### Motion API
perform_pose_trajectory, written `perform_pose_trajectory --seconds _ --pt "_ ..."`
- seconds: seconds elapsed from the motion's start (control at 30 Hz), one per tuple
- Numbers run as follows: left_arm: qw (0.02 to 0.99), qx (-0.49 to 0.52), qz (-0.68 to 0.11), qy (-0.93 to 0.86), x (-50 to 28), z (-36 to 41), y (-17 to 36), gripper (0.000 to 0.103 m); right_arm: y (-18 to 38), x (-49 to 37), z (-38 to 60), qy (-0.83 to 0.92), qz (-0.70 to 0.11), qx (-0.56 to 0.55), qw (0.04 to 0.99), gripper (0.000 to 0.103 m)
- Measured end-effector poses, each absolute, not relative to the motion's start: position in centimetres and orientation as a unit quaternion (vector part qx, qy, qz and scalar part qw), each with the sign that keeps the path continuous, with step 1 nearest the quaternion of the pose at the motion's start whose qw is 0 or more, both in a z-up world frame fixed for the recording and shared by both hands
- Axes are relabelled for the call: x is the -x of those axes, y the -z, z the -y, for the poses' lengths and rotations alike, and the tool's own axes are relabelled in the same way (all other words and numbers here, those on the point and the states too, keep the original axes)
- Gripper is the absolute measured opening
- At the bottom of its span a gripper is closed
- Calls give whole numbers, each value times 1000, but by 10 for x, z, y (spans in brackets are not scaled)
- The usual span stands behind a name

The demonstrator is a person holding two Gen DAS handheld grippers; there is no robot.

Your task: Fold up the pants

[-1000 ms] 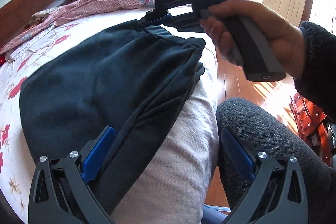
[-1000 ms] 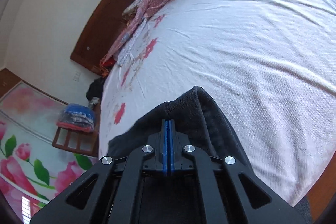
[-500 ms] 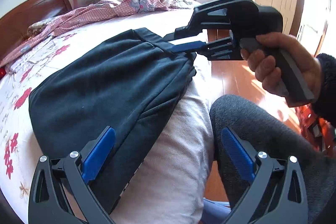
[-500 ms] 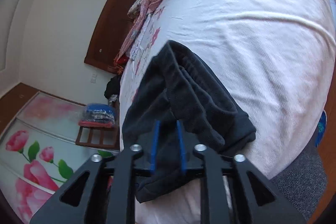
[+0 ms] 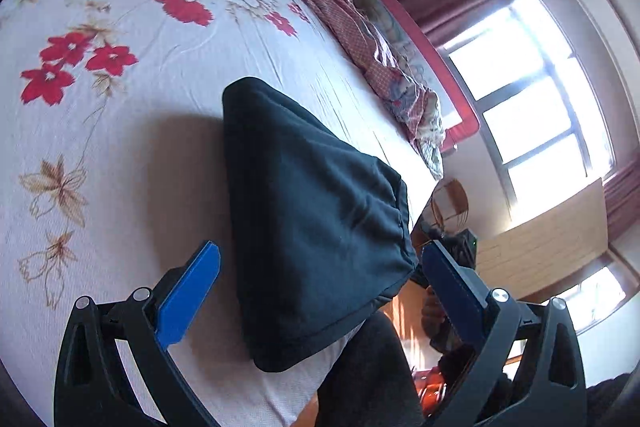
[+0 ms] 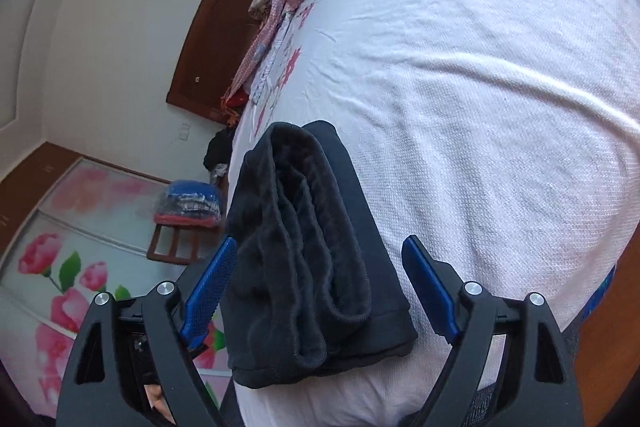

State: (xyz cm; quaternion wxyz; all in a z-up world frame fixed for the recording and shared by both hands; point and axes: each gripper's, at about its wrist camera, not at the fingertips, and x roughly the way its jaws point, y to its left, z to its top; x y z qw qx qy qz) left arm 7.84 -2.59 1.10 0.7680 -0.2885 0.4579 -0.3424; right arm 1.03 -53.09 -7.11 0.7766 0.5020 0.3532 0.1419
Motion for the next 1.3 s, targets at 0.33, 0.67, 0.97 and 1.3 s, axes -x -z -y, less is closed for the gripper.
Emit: perform_pose_trajectory --seconds 0.33,0.67,0.97,1.3 --pt "750 317 -480 328 -99 30 1 101 100 -7 534 -229 -322 -581 712 86" --pt "664 456 -510 301 -148 24 59 101 77 -14 512 -193 -389 -442 785 63" --pt "611 509 -509 329 -162 52 86 101 86 -11 519 -184 -381 -474 772 63" --pt "611 475 -522 358 -166 84 86 101 88 -12 523 -183 -385 -477 769 63"
